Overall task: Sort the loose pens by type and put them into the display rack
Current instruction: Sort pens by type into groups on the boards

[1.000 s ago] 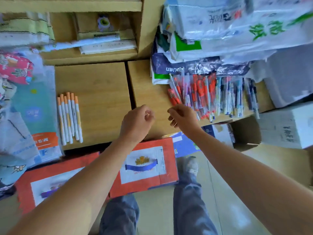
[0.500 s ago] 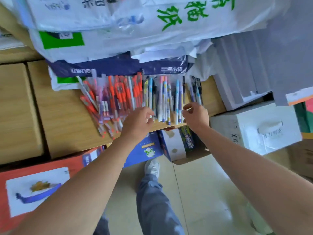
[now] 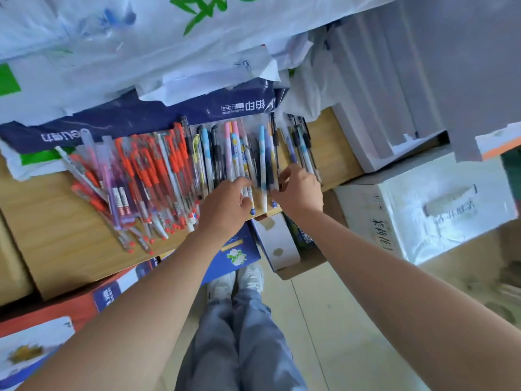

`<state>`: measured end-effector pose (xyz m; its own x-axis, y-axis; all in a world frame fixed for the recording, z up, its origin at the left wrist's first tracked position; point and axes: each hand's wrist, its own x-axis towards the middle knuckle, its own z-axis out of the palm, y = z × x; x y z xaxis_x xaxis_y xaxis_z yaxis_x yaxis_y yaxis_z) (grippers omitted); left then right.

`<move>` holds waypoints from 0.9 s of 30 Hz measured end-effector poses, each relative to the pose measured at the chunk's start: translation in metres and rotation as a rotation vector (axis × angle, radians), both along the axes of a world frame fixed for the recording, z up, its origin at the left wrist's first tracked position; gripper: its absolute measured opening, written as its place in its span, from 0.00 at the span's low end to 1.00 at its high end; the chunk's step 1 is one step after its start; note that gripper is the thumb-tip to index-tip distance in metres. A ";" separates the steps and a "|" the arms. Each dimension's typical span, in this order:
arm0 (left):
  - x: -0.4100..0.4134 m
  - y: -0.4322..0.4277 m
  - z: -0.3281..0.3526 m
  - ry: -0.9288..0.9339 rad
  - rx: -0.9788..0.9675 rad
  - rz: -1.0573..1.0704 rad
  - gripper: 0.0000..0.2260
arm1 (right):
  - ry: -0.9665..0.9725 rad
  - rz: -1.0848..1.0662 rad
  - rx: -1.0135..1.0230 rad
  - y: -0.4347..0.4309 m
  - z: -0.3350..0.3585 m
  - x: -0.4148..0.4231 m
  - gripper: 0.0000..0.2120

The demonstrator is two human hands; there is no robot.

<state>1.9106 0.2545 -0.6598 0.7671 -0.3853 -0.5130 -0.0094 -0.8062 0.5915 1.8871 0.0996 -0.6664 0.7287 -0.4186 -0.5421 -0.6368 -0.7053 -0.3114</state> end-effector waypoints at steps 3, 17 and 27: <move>0.003 -0.004 0.001 -0.022 0.021 0.024 0.14 | -0.007 0.013 -0.011 -0.003 0.001 0.000 0.16; 0.021 -0.014 0.003 0.304 -0.337 0.398 0.13 | -0.188 -0.055 0.565 -0.008 0.020 -0.007 0.12; 0.034 0.032 0.004 0.009 -0.046 0.428 0.16 | -0.149 0.342 0.313 0.032 0.002 0.024 0.14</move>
<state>1.9444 0.2869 -0.6561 0.8585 -0.0564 -0.5097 0.3250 -0.7091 0.6258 1.9114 0.1316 -0.6640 0.8755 0.0244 -0.4827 -0.3173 -0.7243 -0.6122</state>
